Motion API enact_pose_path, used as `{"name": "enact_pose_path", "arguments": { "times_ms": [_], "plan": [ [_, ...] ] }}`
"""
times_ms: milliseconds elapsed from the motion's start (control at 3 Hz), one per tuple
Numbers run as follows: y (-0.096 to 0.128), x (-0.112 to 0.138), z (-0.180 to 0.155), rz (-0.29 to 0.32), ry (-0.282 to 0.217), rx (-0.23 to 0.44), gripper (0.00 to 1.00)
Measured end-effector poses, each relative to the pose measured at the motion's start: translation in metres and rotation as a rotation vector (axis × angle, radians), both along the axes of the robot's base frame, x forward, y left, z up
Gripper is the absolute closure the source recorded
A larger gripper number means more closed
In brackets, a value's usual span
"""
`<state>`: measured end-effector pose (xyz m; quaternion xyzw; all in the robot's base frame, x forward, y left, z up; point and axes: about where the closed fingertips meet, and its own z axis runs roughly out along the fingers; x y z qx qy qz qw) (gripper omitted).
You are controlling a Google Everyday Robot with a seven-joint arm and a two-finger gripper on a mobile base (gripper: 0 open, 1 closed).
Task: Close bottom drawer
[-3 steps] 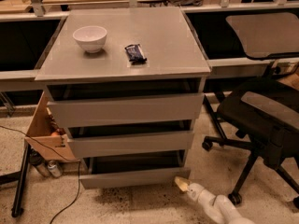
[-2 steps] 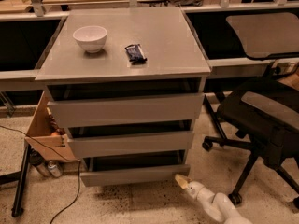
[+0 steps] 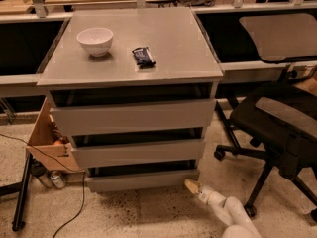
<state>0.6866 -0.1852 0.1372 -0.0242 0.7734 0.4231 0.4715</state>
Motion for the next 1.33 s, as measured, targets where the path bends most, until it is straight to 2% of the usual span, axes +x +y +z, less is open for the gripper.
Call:
{"name": "enact_pose_path", "arguments": {
  "times_ms": [667,1000,1333],
  "plan": [
    [-0.001,0.020,0.007,0.016,-0.030,-0.027,1.00],
    [-0.002,0.020,0.006,0.030,-0.019,-0.024,1.00],
    [0.000,0.010,0.006,0.076,0.019,-0.005,1.00]
  ]
}}
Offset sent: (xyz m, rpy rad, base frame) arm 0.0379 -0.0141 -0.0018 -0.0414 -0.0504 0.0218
